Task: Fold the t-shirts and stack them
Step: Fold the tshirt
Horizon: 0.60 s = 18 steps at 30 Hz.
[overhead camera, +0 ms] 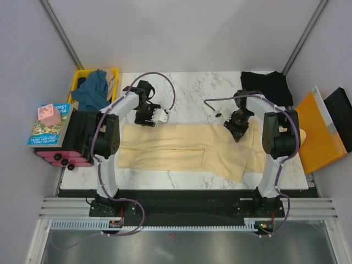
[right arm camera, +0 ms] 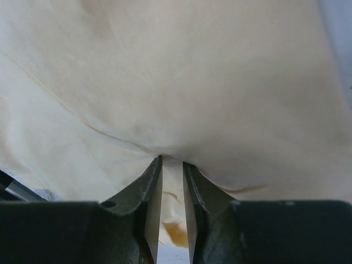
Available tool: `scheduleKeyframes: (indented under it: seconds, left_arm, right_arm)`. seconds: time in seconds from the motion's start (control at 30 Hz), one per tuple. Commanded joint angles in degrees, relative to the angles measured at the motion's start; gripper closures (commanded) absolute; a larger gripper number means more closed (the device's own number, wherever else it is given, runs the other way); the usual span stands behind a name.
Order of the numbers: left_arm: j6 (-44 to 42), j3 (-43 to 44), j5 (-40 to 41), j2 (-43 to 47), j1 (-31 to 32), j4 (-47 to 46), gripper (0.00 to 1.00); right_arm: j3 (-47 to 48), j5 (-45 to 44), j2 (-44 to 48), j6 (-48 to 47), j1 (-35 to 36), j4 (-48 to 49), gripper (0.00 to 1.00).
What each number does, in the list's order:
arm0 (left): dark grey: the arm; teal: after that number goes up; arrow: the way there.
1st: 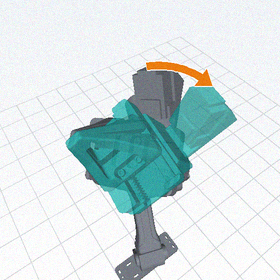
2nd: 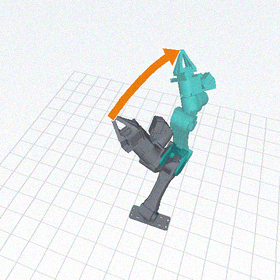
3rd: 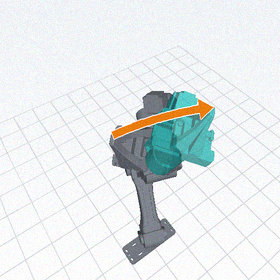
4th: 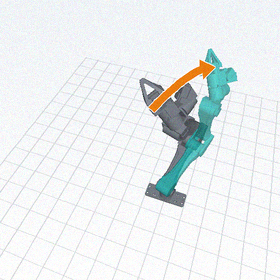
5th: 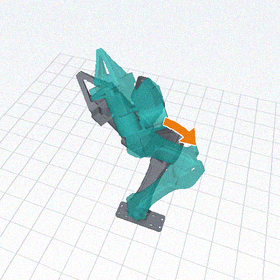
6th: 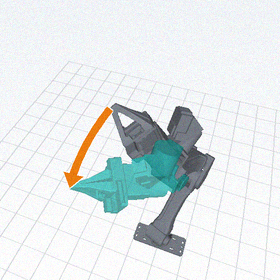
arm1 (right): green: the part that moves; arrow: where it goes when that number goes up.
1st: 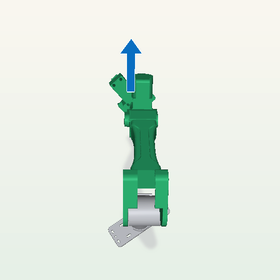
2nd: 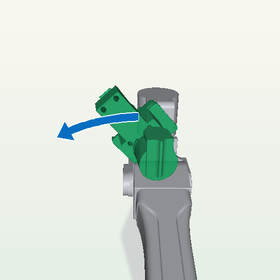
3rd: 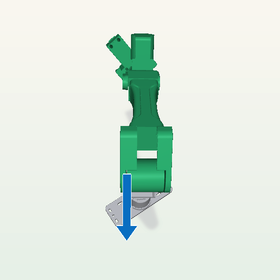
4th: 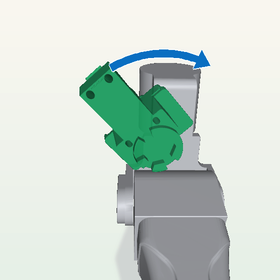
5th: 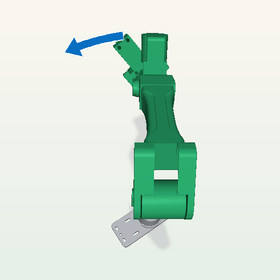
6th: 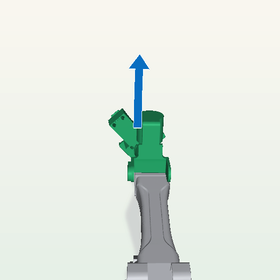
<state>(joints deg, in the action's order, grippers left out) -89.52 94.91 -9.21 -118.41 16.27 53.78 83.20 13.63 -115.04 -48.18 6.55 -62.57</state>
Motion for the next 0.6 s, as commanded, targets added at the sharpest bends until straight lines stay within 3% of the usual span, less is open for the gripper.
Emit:
scheduleKeyframes:
  seconds: [0.0, 0.13, 0.27, 0.4, 0.57]
  left_arm:
    - [-2.8, -4.8, 0.7, 2.5, 0.3, -0.6, 0.30]
    - [-0.6, -4.1, 2.3, 2.1, -0.1, -2.7, 0.30]
    - [4.6, -2.5, 7.3, 1.6, -0.3, -10.9, 0.30]
    - [6.5, -3.3, 15.3, 1.5, -0.8, -20.1, 0.30]
    - [8.6, -1.8, 21.2, 0.8, -1.8, -24.6, 0.29]
  right_arm:
    - [1.4, -2.5, -1.3, 1.3, 0.6, 3.8, 0.70]
    - [2.9, -6.4, -5.4, 4.0, 0.5, 10.3, 0.69]
    - [7.9, -9.1, -9.9, 6.8, 0.4, 16.1, 0.69]
    - [17.6, -13.0, -16.0, 9.5, 1.0, 22.1, 0.70]
    - [27.5, -17.1, -22.9, 6.9, 4.2, 26.4, 0.69]
